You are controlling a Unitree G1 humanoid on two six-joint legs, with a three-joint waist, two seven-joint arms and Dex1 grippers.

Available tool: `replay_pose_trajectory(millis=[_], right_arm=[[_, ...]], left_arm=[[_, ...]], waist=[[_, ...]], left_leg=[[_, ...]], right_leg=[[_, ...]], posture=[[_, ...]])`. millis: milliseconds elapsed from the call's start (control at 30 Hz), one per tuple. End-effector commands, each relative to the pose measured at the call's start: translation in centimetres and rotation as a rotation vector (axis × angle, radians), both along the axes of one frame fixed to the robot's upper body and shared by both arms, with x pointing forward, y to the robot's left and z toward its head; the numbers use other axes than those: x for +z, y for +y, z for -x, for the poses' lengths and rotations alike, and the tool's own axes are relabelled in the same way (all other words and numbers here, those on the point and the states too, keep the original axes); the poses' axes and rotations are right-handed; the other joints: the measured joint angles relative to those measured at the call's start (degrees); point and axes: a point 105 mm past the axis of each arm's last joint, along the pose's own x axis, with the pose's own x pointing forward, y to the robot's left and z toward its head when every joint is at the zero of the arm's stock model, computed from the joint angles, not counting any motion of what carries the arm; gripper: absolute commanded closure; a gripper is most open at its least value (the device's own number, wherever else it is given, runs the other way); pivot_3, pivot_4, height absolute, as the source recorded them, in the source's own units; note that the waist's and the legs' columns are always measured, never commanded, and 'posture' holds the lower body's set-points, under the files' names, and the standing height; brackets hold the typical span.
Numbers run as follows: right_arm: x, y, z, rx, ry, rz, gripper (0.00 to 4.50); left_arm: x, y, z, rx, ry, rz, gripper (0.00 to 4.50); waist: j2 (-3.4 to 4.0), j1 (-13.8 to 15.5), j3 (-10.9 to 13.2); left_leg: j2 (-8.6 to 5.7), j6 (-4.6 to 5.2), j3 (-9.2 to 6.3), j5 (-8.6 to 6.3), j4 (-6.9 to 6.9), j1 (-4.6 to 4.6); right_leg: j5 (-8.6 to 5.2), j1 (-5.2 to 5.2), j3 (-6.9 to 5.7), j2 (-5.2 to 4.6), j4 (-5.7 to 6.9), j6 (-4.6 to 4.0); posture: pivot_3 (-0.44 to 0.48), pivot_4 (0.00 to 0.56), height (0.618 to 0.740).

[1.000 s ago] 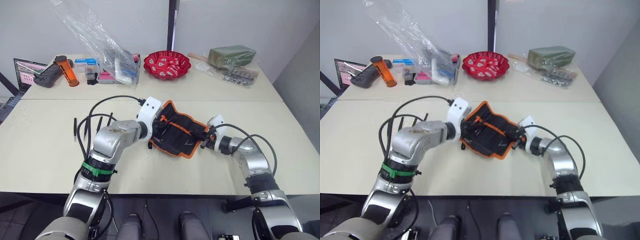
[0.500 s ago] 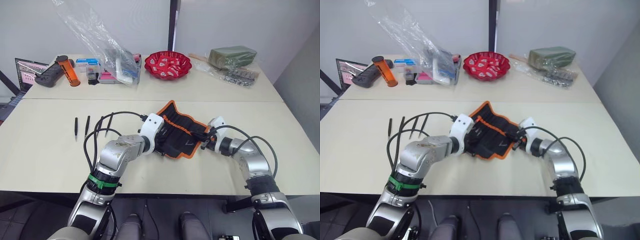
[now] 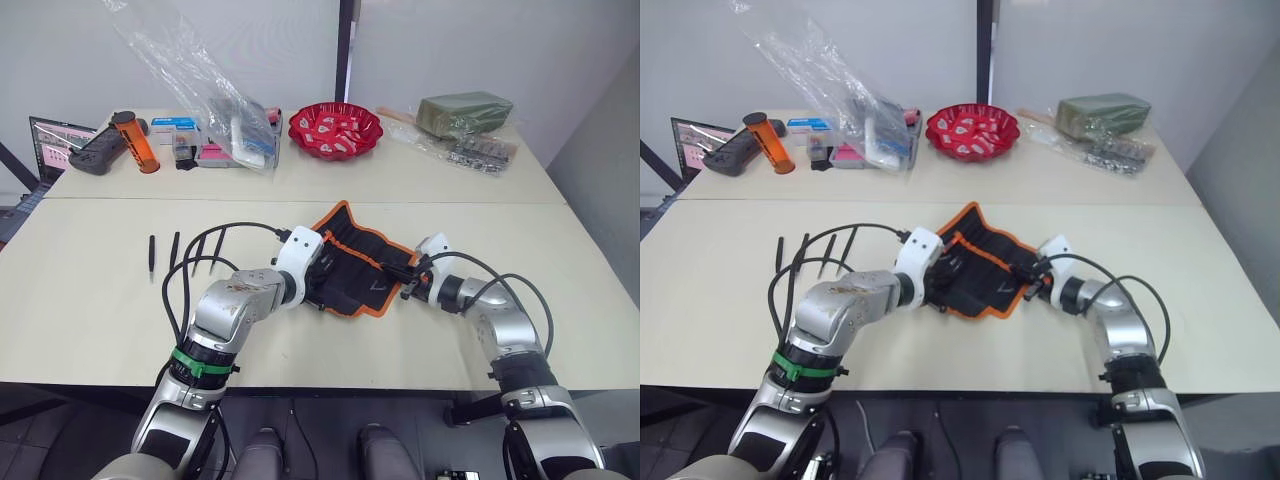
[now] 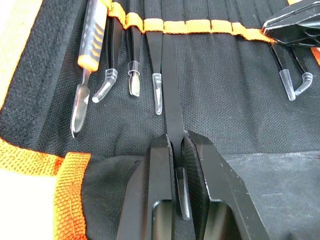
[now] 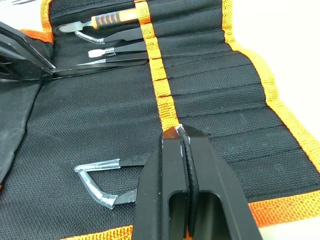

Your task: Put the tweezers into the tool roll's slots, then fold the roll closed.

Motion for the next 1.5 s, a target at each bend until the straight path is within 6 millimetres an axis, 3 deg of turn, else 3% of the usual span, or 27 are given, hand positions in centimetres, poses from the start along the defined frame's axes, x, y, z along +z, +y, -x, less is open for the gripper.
replay_pose_trajectory(millis=[33,500,833,1500], right_arm=[[-2.2,0.2,0.7,0.002,0.070,0.032,4.49],[-2.8,0.2,1.0,0.003,0.080,0.043,4.49],[-2.9,0.4,1.1,0.009,0.082,0.048,4.49],[-3.2,0.3,1.9,-0.007,0.087,0.041,4.49]], left_arm=[[0.3,-0.6,0.3,-0.029,-0.008,-0.009,4.50],[0.7,-1.0,0.6,-0.044,0.010,-0.008,4.50],[1.0,-1.5,-2.4,-0.024,-0.039,-0.051,4.50],[1.4,-5.2,-4.9,-0.190,-0.134,-0.048,4.50]], waist=[[0.00,0.00,-0.06],[0.00,0.02,-0.19],[-0.01,-0.05,-0.21],[-0.01,0.42,-0.24]], left_leg=[[0.00,0.00,0.00,0.00,0.00,0.00],[0.00,0.00,0.00,0.00,0.00,0.02],[-0.01,0.00,0.00,0.00,0.02,0.06],[-0.07,-0.01,-0.01,0.00,0.07,0.53]], right_leg=[[0.00,0.00,0.00,0.00,0.00,0.00],[0.00,0.03,0.00,0.00,-0.01,0.00],[0.00,0.07,0.00,0.00,-0.01,0.01],[-0.18,0.72,-0.03,-0.04,-0.17,0.41]], posture=[[0.000,0.150,0.740],[0.000,0.150,0.740],[0.000,0.150,0.740],[0.000,0.150,0.740]])
